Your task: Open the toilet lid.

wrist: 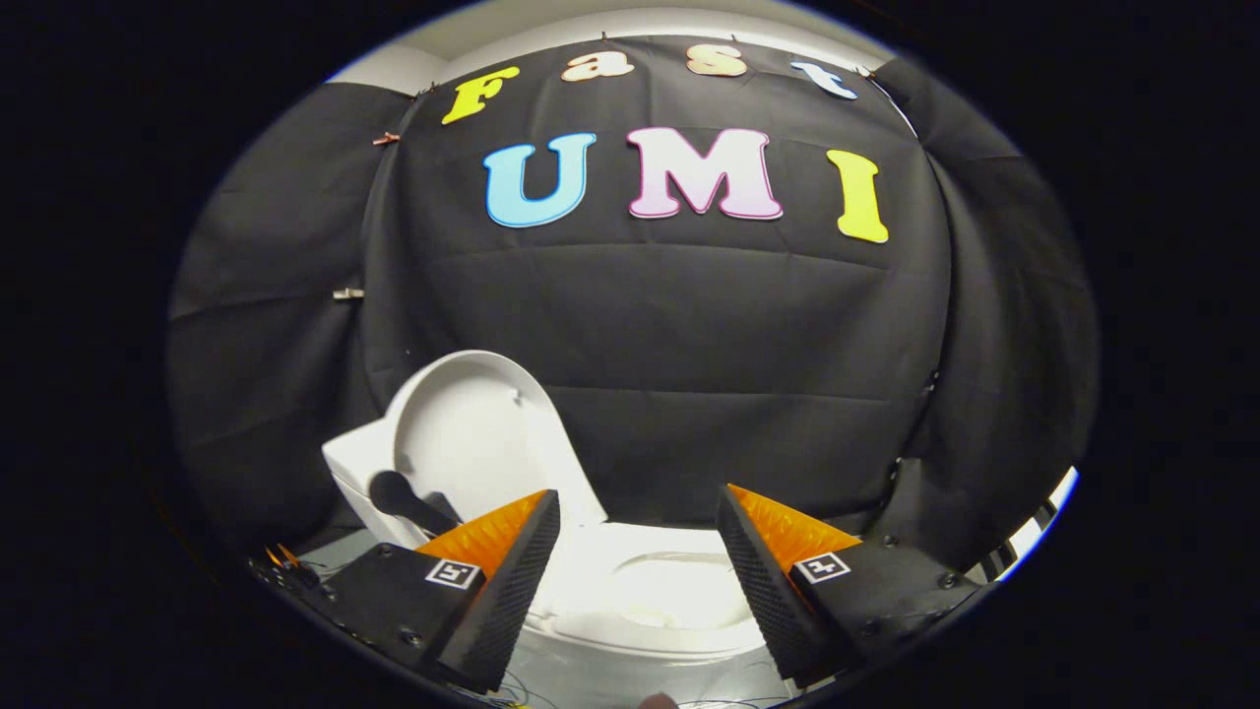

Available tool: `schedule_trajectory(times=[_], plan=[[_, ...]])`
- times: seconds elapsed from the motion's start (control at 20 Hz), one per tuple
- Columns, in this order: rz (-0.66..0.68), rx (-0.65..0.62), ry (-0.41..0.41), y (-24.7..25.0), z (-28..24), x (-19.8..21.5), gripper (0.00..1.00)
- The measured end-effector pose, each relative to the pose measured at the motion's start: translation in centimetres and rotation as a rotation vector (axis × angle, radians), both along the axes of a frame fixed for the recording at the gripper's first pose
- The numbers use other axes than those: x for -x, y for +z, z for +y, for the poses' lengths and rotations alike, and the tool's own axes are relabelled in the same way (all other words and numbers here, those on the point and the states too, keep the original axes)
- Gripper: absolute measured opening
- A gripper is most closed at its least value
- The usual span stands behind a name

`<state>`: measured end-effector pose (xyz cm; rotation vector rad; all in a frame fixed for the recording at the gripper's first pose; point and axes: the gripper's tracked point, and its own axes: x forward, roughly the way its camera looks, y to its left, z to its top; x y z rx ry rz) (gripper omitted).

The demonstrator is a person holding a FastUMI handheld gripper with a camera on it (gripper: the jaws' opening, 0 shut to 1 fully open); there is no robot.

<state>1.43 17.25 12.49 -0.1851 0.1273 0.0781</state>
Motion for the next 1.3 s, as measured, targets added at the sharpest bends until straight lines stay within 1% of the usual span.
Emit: schedule_trajectory(times=[0.1, 0.2, 0.45, 0.9, 1.05, 1.3], plan=[[-0.001, 0.009, -0.027, -0.9, -2.6, -0.5, 1.0], [-0.008, -0.009, -0.051, -1.6, -4.7, -0.8, 1.0], [-0.062, 0.0, -0.113, -1.5, -9.0, -1.7, 1.0], [-0.075, -0.011, -0.13, -2.5, -11.5, -1.8, 1.0], [-0.116, -0.019, -0.14, -1.6, -11.9, -1.5, 1.0], [-0.119, -0.026, -0.145, -1.6, -12.1, -1.6, 1.0]])
